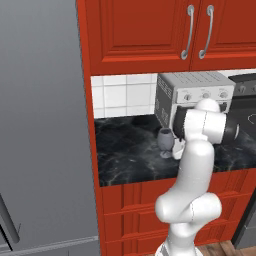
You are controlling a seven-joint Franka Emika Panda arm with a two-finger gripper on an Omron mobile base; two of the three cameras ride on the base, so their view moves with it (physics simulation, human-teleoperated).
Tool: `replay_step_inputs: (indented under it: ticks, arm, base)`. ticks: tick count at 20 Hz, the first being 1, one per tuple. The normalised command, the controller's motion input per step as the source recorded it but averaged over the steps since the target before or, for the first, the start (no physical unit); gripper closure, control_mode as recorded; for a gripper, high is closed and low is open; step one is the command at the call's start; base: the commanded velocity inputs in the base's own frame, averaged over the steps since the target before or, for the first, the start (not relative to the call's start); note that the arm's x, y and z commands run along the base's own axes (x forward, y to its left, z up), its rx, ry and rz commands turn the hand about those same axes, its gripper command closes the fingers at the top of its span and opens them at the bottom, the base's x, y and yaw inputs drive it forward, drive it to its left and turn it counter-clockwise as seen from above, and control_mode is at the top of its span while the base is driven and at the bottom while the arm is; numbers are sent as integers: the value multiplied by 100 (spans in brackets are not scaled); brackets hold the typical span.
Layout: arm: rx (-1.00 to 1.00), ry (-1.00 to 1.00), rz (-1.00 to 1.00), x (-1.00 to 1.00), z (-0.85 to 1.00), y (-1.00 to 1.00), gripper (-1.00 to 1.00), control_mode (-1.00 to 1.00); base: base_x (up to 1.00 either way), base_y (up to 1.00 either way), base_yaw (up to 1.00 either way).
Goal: Retrieve the wine glasses from the counter and place one next to each plate.
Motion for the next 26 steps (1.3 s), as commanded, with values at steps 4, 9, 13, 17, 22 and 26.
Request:
replay_step_inputs:
  ticks: [4, 9, 13, 17, 22, 26]
  arm:
    - [0, 0, 0, 24, -16, 18, -100, -100]
    - [0, 0, 0, 18, -12, 29, -100, -100]
    - [0, 0, 0, 15, -9, 30, 100, -100]
    - [0, -2, 0, 2, -1, 10, 100, -100]
    - [0, -13, 0, -5, 8, 0, 100, -100]
    - [0, -19, 0, -30, 55, 0, 100, -100]
  base:
    - [0, 0, 0]
    - [0, 0, 0]
    - [0, 0, 0]
    - [0, 0, 0]
    - [0, 0, 0]
    - [0, 0, 0]
